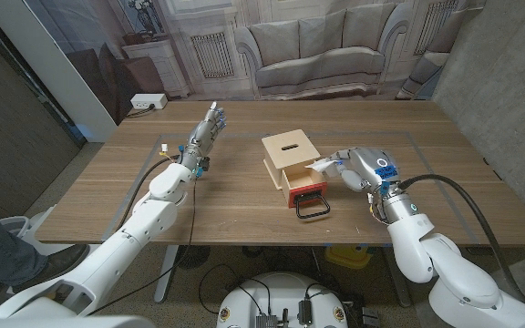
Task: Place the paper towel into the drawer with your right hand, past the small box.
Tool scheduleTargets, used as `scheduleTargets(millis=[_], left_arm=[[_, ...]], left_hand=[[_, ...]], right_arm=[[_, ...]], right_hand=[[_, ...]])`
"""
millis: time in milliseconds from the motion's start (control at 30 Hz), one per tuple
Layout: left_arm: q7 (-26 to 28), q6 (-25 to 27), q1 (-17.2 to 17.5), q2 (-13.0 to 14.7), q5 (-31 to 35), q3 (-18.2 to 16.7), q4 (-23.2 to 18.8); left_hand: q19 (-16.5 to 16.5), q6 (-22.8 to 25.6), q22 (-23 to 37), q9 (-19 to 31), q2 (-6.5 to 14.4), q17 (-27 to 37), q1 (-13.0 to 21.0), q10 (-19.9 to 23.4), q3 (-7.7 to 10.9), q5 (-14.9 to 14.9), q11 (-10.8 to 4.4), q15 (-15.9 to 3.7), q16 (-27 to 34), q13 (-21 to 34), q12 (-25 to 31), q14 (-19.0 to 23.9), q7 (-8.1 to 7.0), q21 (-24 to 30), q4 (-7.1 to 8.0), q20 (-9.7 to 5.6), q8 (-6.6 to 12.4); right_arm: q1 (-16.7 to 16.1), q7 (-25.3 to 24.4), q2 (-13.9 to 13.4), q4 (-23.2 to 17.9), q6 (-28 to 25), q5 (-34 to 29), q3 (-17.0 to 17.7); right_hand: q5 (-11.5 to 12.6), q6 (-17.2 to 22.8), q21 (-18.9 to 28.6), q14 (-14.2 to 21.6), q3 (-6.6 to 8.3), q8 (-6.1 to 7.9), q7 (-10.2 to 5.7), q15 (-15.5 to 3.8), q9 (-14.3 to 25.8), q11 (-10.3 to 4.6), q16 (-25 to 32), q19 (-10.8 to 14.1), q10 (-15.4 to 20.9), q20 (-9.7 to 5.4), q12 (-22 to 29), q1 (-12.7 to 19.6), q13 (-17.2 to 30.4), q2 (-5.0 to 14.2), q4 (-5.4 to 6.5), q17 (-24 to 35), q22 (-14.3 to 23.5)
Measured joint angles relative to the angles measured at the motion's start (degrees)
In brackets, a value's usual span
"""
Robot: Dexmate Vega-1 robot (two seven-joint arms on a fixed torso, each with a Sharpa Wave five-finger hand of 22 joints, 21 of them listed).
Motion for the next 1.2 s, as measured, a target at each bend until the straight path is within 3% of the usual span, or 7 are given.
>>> scheduleTargets(millis=[1200], left_arm=[[-1.19,-1.58,0.78,-0.35,-1.15,-0.65,1.94]], left_hand=[[0.00,0.00,0.00,0.00,0.00,0.00,-0.01,0.00,-0.24,0.01,0.00,0.00,0.00,0.00,0.00,0.00,0.00,0.00,-0.24,0.00,0.00]], right_arm=[[8.03,6.41,4.12,3.37,6.43,-2.68,-4.48]], right_hand=[[0.00,0.51,0.21,0.43,0.00,-0.56,-0.12,-0.19,0.01,0.41,-0.21,0.00,0.82,0.00,-0.44,-0.01,0.00,0.00,-0.01,0.00,0.00]])
